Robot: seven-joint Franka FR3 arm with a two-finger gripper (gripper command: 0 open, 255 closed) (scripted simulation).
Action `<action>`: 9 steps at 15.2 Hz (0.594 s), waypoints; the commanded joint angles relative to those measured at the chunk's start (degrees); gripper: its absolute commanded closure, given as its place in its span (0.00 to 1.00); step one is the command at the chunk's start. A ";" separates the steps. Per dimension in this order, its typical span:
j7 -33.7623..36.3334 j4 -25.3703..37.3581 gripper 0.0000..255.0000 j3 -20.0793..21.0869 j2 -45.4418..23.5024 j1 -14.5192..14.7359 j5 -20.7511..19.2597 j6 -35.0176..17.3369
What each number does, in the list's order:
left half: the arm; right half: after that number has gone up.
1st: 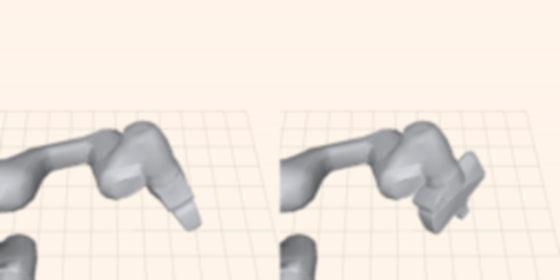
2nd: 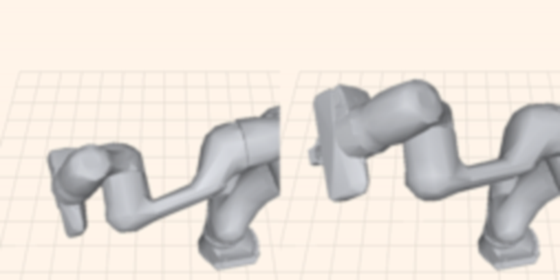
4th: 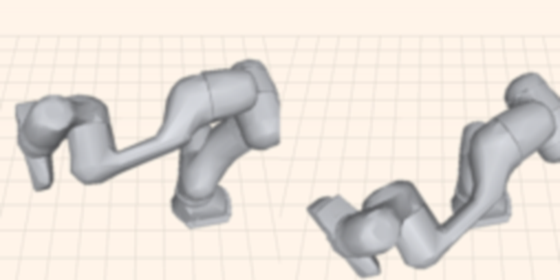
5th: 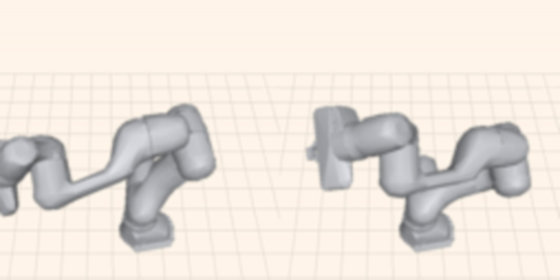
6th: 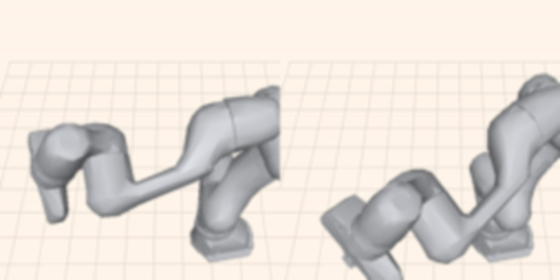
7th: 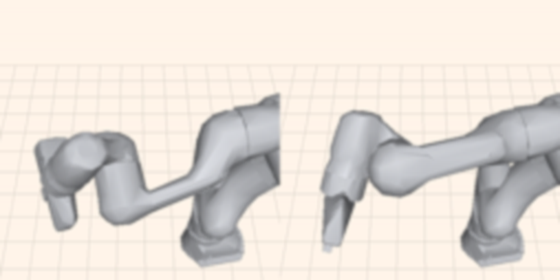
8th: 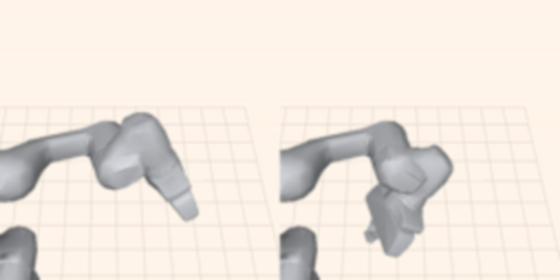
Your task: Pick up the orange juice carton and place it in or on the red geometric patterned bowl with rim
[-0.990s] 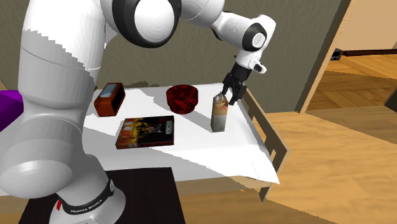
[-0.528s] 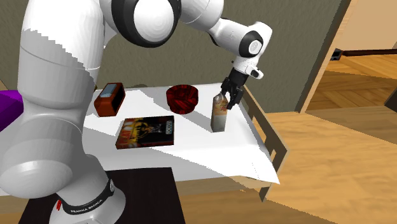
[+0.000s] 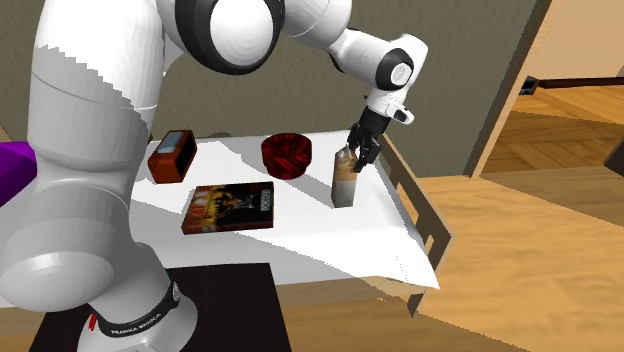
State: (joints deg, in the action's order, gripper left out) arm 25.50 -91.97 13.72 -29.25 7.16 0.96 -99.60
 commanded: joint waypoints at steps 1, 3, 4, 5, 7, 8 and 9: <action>0.00 -0.01 1.00 0.00 -0.01 0.00 0.00 0.00; -0.01 -0.02 1.00 0.00 0.00 0.00 0.00 0.00; -0.01 -0.01 1.00 0.00 -0.01 0.00 0.00 0.00; -0.01 -0.01 1.00 0.00 -0.01 0.00 0.00 0.00; 0.02 0.27 1.00 0.04 0.33 -0.03 0.06 0.60; 0.05 0.57 1.00 0.07 0.65 -0.05 0.13 1.22; 0.08 0.92 1.00 0.11 0.94 -0.07 0.18 1.85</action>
State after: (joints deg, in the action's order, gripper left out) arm 25.58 -91.33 13.80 -28.63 7.13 1.09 -98.32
